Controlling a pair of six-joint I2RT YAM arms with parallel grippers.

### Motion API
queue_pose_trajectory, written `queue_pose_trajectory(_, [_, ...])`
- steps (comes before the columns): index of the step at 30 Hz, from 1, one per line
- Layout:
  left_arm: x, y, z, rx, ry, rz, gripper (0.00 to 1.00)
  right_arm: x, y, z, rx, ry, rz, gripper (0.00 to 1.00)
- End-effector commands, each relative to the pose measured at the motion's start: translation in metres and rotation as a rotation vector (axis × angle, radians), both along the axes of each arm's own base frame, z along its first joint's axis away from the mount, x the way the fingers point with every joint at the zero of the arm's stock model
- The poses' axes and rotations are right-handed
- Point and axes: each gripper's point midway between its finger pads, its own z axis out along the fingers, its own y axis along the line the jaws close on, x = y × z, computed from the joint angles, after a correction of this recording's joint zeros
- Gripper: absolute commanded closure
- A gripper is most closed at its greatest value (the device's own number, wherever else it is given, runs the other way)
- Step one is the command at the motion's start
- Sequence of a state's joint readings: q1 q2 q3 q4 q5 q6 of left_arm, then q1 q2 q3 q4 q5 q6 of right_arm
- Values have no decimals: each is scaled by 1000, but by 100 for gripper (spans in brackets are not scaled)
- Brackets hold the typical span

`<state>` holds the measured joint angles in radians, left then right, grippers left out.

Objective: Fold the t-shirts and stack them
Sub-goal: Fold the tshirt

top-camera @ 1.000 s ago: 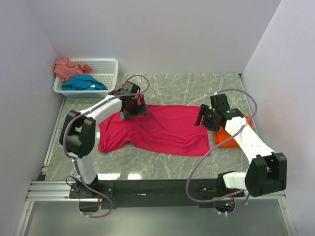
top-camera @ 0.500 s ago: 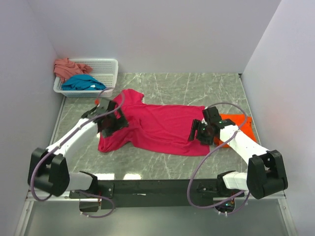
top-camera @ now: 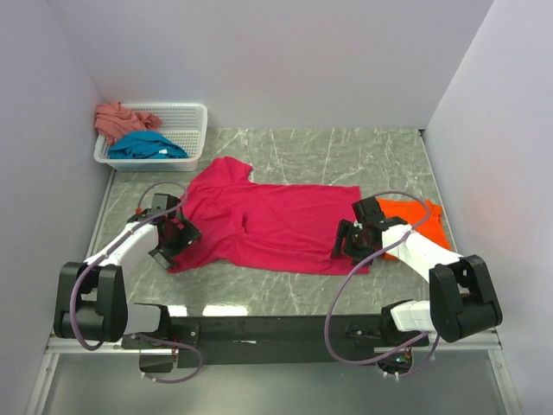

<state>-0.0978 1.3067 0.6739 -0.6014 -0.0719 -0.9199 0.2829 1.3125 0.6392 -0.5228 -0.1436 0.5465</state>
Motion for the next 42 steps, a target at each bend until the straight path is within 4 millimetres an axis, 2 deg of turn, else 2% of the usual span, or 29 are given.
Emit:
queue_pose_trajectory(1, [-18,29,-6,84,79,136,1,-9,-6,-12,-21,29,-11,24])
queue_pose_trajectory(3, [-16,36,1,98,59,179,1,-15,-1,-12,13,47,-9,23])
queue_pose_trajectory(6, [-20,46,5,125,59,217,1,-31,-6,-16,-3,94,-26,23])
queue_pose_trajectory(9, [-26,47,-5,121,102,232,1,-56,-19,-16,-48,161,-70,22])
queue_pose_trajectory(12, [-27,47,-8,124,121,234,1,-61,-16,-14,-22,168,-85,21])
queue_pose_trajectory(14, [-30,50,-8,140,138,247,1,-63,-29,-10,-84,174,-134,19])
queue_pose_trajectory(17, [-32,57,-5,147,144,278,1,-64,-32,-6,-93,172,-182,18])
queue_pose_trajectory(21, [-27,60,10,154,100,291,1,-66,-36,1,-93,144,-227,18])
queue_pose_trajectory(22, [-25,57,13,139,87,273,1,-62,-35,5,-87,118,-218,18])
queue_pose_trajectory(25, [-10,48,32,89,6,230,0,-35,-26,34,-35,-6,-187,17])
queue_pose_trajectory(27, [4,47,55,76,-75,217,1,-21,-21,51,-10,-75,-162,17])
queue_pose_trajectory(28, [9,45,64,72,-106,195,1,-9,-19,66,-3,-130,-134,17])
queue_pose_trajectory(29, [22,43,84,65,-174,181,0,-2,-18,74,-2,-163,-124,16])
queue_pose_trajectory(30, [35,41,97,60,-232,163,1,4,-19,81,-6,-185,-121,16])
queue_pose_trajectory(31, [44,39,109,57,-273,138,1,16,-18,96,-5,-236,-109,16])
queue_pose_trajectory(32, [60,28,130,45,-335,98,1,24,-18,102,-12,-263,-111,16])
queue_pose_trajectory(34, [82,17,153,52,-405,57,1,40,-16,120,-6,-322,-108,16])
queue_pose_trajectory(35, [100,2,172,54,-437,29,0,48,-15,126,-4,-349,-109,16])
queue_pose_trajectory(36, [111,-9,181,45,-452,2,1,53,-13,131,6,-367,-111,16])
queue_pose_trajectory(37, [121,-33,189,43,-475,-77,1,58,-11,139,16,-393,-106,16])
queue_pose_trajectory(38, [142,-48,200,44,-490,-108,1,62,-9,142,21,-406,-106,15])
queue_pose_trajectory(40, [161,-65,205,85,-489,-159,1,67,-10,149,19,-432,-108,14])
queue_pose_trajectory(41, [184,-70,206,103,-491,-159,1,69,-12,152,12,-444,-115,14])
queue_pose_trajectory(42, [194,-72,205,112,-488,-163,1,71,-16,153,-9,-456,-131,14])
